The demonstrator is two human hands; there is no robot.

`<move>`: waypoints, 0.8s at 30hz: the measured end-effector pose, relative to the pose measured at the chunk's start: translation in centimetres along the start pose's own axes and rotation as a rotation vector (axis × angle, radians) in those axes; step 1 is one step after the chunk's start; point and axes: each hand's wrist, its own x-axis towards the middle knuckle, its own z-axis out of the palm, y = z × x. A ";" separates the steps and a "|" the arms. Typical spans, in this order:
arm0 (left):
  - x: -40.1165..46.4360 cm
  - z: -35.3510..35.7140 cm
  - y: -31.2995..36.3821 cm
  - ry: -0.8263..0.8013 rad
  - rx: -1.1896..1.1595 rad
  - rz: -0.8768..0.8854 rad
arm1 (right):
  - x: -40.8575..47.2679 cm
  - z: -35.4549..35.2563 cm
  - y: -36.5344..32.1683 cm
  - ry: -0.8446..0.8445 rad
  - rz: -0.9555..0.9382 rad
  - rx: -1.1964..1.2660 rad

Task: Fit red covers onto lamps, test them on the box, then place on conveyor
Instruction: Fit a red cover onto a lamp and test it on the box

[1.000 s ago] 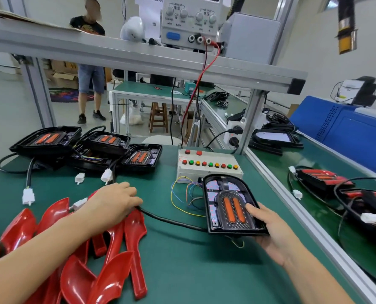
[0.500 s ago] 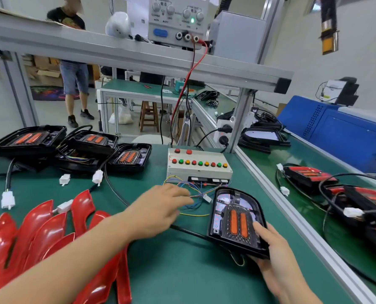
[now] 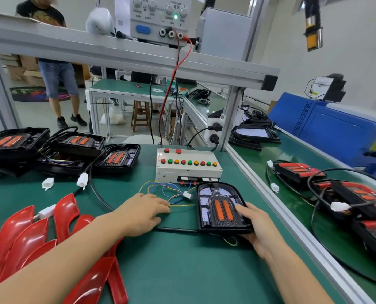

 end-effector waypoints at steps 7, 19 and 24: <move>1.8 -1.2 0.1 0.251 -0.152 -0.092 | 1.2 -0.5 -0.7 -0.007 0.021 -0.163; 5.9 -0.9 -0.2 0.198 0.040 -0.446 | 5.5 4.7 -4.9 -0.030 -0.161 -1.154; 5.8 -0.5 0.2 0.229 -0.117 -0.461 | 7.6 7.2 -4.8 0.090 -0.133 -1.197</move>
